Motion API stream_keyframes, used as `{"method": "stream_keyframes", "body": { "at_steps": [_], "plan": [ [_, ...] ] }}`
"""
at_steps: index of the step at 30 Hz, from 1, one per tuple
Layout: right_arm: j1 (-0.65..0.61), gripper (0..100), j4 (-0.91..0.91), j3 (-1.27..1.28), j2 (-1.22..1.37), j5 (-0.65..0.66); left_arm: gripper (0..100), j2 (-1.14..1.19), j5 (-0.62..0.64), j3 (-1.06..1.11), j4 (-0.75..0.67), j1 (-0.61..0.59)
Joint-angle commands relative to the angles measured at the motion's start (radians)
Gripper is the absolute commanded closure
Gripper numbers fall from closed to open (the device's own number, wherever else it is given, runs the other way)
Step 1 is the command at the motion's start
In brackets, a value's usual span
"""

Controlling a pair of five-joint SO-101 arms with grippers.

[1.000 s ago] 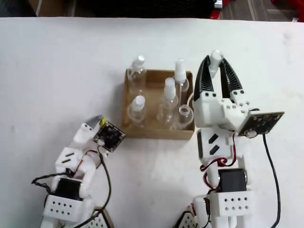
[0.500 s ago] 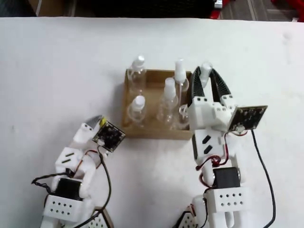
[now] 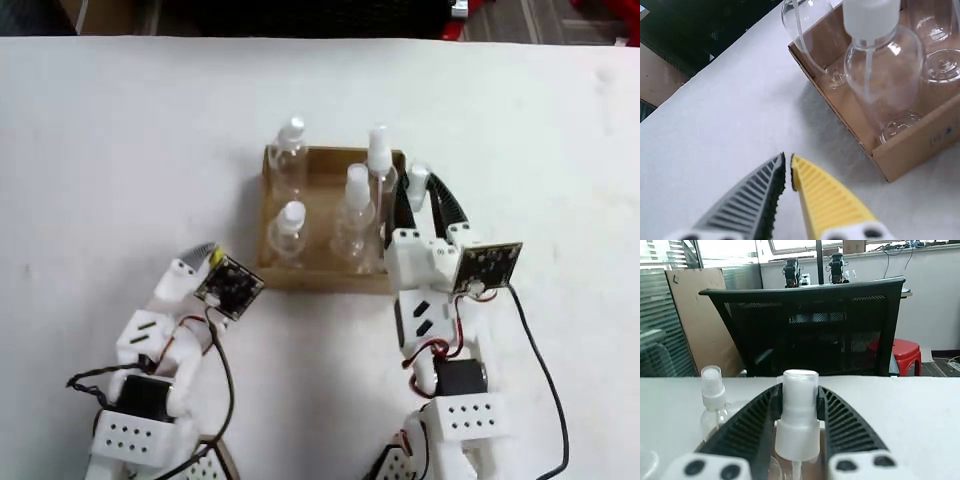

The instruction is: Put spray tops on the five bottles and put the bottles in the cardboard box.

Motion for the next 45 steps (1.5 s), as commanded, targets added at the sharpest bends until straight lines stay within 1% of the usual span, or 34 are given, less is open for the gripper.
{"method": "stream_keyframes", "body": {
  "at_steps": [1, 4, 9, 11, 13, 16, 18, 33, 36, 39, 45],
  "plan": [
    [-0.013, 98.4, -0.024, 0.011, 0.001, 0.026, 98, 0.004, -0.008, -0.005, -0.015, 0.004],
    [-0.018, 98.4, -0.022, 0.021, 0.001, 0.026, 98, 0.004, -0.008, -0.005, -0.015, 0.004],
    [-0.079, 98.3, -0.021, 0.04, 0.001, 0.034, 98, 0.004, -0.008, -0.005, -0.015, 0.004],
    [-0.085, 98.2, -0.007, 0.037, 0.001, 0.034, 98, 0.004, -0.008, -0.005, -0.015, 0.004],
    [-0.085, 95.7, 0.024, 0.034, -0.007, 0.032, 98, 0.004, -0.008, -0.005, -0.015, 0.004],
    [-0.091, 88.7, 0.053, 0.034, -0.007, 0.032, 98, 0.004, -0.008, -0.005, -0.015, 0.004],
    [-0.093, 85.8, 0.056, 0.034, -0.007, 0.032, 98, 0.004, -0.008, -0.005, -0.015, 0.004],
    [-0.085, 85.8, 0.058, -0.005, -0.01, 0.028, 98, 0.004, -0.009, -0.005, -0.017, 0.004],
    [-0.084, 85.8, 0.064, -0.017, -0.05, 0.032, 98, 0.004, -0.009, -0.005, -0.017, 0.004],
    [-0.084, 85.6, 0.15, -0.046, -0.17, 0.032, 98, 0.004, -0.009, -0.005, -0.017, 0.004],
    [-0.084, 85.4, 0.486, -0.199, -0.495, 0.032, 98, 0.004, -0.009, -0.005, -0.017, 0.004]
  ]
}}
